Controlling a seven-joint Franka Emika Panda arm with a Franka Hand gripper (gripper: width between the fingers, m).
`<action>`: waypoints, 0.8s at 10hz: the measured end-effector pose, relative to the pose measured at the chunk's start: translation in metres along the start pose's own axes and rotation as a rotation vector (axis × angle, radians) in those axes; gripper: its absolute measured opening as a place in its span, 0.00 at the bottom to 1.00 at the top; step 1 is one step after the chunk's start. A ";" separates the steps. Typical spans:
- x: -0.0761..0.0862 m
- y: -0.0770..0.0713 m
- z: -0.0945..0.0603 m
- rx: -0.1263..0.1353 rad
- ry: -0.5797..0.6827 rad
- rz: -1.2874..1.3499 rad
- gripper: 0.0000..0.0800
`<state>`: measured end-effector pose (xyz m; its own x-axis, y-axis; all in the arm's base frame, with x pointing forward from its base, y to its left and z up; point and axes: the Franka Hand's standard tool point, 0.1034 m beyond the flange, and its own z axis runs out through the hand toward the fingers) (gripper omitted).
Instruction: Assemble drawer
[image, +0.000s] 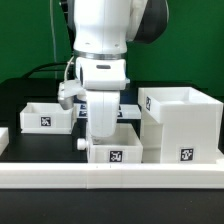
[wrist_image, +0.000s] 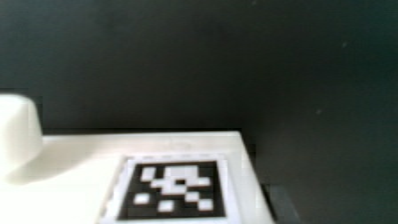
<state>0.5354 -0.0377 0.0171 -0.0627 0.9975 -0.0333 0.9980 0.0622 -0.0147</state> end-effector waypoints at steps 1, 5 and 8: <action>0.002 0.004 -0.001 -0.025 0.001 0.011 0.05; 0.002 0.005 0.000 -0.060 0.004 0.021 0.05; 0.008 0.012 -0.002 -0.037 0.005 0.018 0.05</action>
Offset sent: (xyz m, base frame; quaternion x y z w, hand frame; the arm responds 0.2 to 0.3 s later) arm 0.0000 0.0000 0.0000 -0.0650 0.0000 0.0000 0.9979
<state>0.5465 -0.0288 0.0191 -0.0444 0.9986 -0.0281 0.9987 0.0450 0.0224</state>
